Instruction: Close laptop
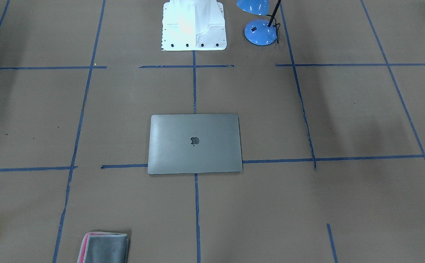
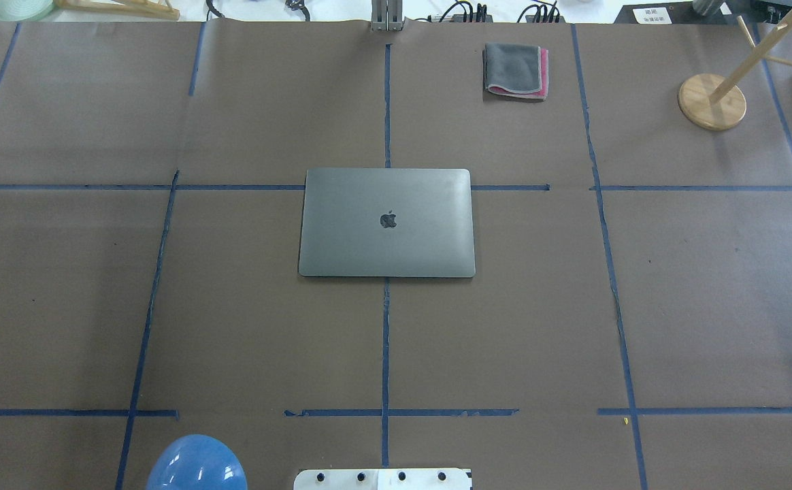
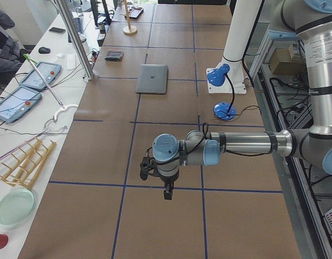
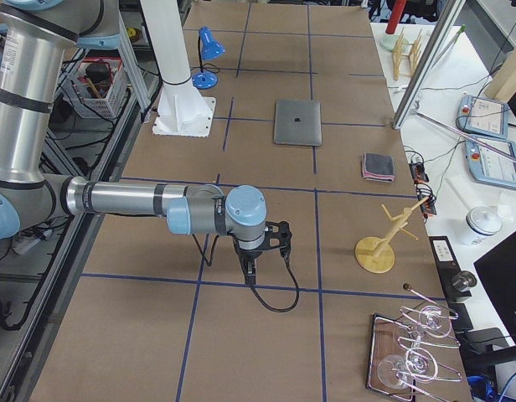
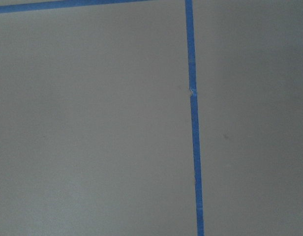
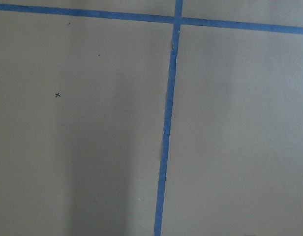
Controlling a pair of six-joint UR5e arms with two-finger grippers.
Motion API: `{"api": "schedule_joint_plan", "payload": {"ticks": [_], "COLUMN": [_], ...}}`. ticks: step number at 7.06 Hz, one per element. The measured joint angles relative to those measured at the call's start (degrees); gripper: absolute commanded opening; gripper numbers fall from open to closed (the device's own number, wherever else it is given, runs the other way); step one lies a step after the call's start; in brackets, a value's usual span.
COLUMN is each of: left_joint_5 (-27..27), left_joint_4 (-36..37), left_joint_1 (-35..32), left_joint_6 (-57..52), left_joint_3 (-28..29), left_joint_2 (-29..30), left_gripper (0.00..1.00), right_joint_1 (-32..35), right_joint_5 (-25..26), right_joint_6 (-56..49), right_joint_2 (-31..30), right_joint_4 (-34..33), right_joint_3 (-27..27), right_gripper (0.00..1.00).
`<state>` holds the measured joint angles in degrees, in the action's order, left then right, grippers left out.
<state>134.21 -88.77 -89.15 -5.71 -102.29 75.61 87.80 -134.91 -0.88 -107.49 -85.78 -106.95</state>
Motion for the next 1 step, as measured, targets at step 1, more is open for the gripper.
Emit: {"api": "schedule_joint_plan", "payload": {"ticks": [1], "left_joint_5": [0.0], "left_joint_4": [0.0], "left_joint_1": [0.02], "left_joint_6": [0.0], "left_joint_3": [0.04], "left_joint_2": [0.03], "left_gripper": [1.0], "right_joint_1": [0.0], "right_joint_5": [0.0], "right_joint_6": [0.0], "right_joint_2": [0.0], "right_joint_4": [0.0], "right_joint_3": [0.01], "right_gripper": [1.0]}}
